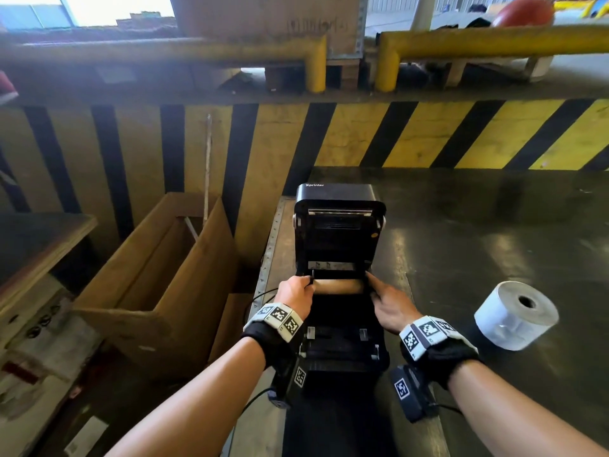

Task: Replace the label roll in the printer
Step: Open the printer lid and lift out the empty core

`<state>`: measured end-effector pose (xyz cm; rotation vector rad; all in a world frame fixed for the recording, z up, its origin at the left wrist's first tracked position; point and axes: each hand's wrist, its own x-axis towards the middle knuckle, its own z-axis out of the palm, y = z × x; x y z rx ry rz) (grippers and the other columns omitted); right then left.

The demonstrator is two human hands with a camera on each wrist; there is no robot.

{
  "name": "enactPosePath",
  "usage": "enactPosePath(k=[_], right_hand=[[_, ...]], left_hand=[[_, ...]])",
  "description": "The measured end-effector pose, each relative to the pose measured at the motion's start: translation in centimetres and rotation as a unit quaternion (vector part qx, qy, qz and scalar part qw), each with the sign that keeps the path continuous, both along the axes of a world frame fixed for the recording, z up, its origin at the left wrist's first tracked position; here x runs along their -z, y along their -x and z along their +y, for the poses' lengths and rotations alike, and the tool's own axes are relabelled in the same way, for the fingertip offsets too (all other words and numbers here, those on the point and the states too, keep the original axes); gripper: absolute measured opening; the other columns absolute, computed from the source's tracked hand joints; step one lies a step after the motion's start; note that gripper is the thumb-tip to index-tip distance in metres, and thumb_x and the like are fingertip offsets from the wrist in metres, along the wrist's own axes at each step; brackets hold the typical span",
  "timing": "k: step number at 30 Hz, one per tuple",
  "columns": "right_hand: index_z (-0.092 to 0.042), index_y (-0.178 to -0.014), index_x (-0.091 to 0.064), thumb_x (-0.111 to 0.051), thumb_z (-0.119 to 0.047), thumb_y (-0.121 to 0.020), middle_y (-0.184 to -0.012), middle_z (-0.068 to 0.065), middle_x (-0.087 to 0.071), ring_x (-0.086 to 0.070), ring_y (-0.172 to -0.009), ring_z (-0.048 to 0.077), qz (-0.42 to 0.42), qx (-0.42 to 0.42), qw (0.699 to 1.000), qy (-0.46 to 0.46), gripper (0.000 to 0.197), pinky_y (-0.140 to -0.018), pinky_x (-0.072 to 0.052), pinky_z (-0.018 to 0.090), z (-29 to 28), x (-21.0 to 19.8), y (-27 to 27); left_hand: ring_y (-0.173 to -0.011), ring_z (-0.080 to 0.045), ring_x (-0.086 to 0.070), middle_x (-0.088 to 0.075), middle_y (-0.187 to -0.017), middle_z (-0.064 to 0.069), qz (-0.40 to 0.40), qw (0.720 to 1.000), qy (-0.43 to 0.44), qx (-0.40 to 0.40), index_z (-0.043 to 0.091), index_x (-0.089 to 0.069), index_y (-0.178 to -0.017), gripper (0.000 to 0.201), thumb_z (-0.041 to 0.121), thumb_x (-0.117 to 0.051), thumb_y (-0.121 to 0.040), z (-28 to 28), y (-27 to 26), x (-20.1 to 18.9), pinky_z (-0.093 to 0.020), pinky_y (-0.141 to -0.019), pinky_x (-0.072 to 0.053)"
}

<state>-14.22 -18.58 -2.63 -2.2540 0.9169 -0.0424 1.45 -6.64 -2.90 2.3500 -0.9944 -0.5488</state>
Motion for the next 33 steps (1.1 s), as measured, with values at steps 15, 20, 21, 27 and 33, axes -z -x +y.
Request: enactPosePath(k=[15, 20, 21, 27, 33], right_hand=[[-0.021, -0.13, -0.053, -0.049, -0.016, -0.092, -0.123, 0.011, -0.064, -0.059, -0.113, 0.03, -0.118, 0.124, 0.983, 0.064, 0.039, -0.097, -0.043, 0.03, 0.9, -4.5, 6.7], [-0.014, -0.116, -0.063, -0.051, -0.018, -0.092, -0.108, 0.008, -0.068, -0.061, -0.106, 0.024, -0.17, 0.224, 0.959, 0.019, 0.027, -0.089, -0.046, 0.018, 1.2, -4.3, 12.6], [-0.013, -0.111, -0.064, -0.05, -0.015, -0.093, -0.097, 0.007, -0.067, -0.062, -0.095, 0.023, -0.193, 0.244, 0.95, 0.005, 0.023, -0.076, -0.044, 0.006, 1.4, -4.3, 13.8], [-0.004, -0.108, -0.059, -0.047, -0.005, -0.093, -0.077, -0.001, -0.06, -0.062, -0.058, -0.001, -0.303, 0.328, 0.889, -0.104, 0.019, -0.049, -0.042, 0.001, 1.8, -3.0, 19.6], [-0.001, -0.109, -0.059, -0.049, -0.005, -0.092, -0.082, 0.009, -0.064, -0.067, -0.058, 0.001, -0.342, 0.344, 0.853, -0.193, 0.02, -0.058, -0.054, 0.011, -0.8, 0.5, 23.4]], left_hand=[[-0.093, -0.033, -0.066, -0.069, -0.102, -0.02, 0.131, 0.98, 0.147, 0.023, 0.01, -0.064, -0.116, 0.034, 0.03, -0.056, -0.089, -0.1, 3.5, -3.4, -0.047, -0.091, -0.054], [-0.088, -0.019, -0.056, -0.057, -0.124, -0.025, 0.297, 0.936, 0.164, 0.089, -0.003, -0.041, -0.135, 0.048, -0.001, -0.055, -0.089, -1.9, 8.0, -3.1, -0.023, -0.07, -0.052], [-0.09, -0.019, -0.056, -0.054, -0.128, -0.026, 0.323, 0.926, 0.164, 0.107, -0.005, -0.04, -0.135, 0.05, -0.005, -0.054, -0.088, -2.2, 9.0, -2.9, -0.017, -0.063, -0.051], [-0.062, -0.008, -0.064, -0.059, -0.114, -0.022, 0.44, 0.875, 0.17, 0.113, -0.005, -0.041, -0.134, 0.05, -0.006, -0.057, -0.086, -3.6, 13.8, -2.1, -0.015, -0.048, -0.053], [-0.072, -0.017, -0.059, -0.058, -0.099, -0.014, 0.443, 0.879, 0.149, 0.095, -0.003, -0.046, -0.13, 0.047, -0.003, -0.06, -0.085, -5.6, 17.1, -0.8, -0.018, -0.048, -0.054]])
